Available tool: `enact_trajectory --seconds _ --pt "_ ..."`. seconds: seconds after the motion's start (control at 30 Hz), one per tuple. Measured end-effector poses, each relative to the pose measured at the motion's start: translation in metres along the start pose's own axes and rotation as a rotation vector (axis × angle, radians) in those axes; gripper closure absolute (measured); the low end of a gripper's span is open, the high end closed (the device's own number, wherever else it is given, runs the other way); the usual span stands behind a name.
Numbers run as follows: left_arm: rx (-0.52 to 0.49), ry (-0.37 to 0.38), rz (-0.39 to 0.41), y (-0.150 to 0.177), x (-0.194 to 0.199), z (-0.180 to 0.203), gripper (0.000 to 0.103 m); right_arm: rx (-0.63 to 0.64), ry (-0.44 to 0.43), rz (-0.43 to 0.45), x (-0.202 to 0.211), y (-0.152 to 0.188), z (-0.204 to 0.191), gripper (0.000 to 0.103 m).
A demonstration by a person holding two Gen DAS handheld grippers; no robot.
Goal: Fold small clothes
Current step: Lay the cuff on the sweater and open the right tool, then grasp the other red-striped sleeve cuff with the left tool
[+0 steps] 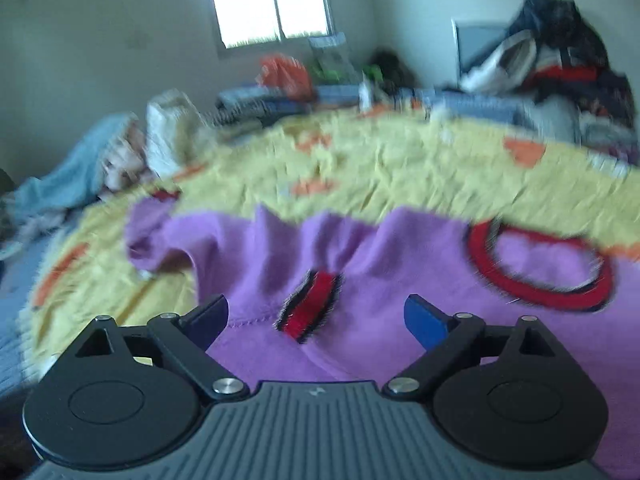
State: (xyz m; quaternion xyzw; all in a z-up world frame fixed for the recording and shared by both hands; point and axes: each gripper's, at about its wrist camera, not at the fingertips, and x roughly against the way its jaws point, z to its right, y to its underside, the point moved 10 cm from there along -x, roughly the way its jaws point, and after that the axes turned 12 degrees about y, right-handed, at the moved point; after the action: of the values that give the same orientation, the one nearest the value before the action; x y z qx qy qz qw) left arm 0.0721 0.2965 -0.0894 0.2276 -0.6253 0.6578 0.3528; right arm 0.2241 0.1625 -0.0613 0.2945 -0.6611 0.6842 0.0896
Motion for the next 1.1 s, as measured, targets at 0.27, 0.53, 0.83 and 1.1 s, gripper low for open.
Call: enact_trajectory --seconds 0.27,0.53,0.83,1.1 --pt "0.055 0.047 0.046 -0.042 -0.018 -0.005 0.0 -0.066 0.327 -0.11 0.032 0.036 0.189 0.029" --pt "0.192 0.1 0.103 -0.076 -0.05 -0.051 0.0 -0.173 0.497 -0.162 0.05 0.07 0.272 0.024" --pt "0.44 0.135 0.154 -0.116 -0.086 -0.202 0.0 -0.213 0.229 -0.116 0.036 0.057 0.171 0.01" --pt "0.303 -0.168 0.074 -0.215 -0.13 -0.277 0.0 -0.214 0.151 -0.052 0.036 0.058 0.13 0.01"
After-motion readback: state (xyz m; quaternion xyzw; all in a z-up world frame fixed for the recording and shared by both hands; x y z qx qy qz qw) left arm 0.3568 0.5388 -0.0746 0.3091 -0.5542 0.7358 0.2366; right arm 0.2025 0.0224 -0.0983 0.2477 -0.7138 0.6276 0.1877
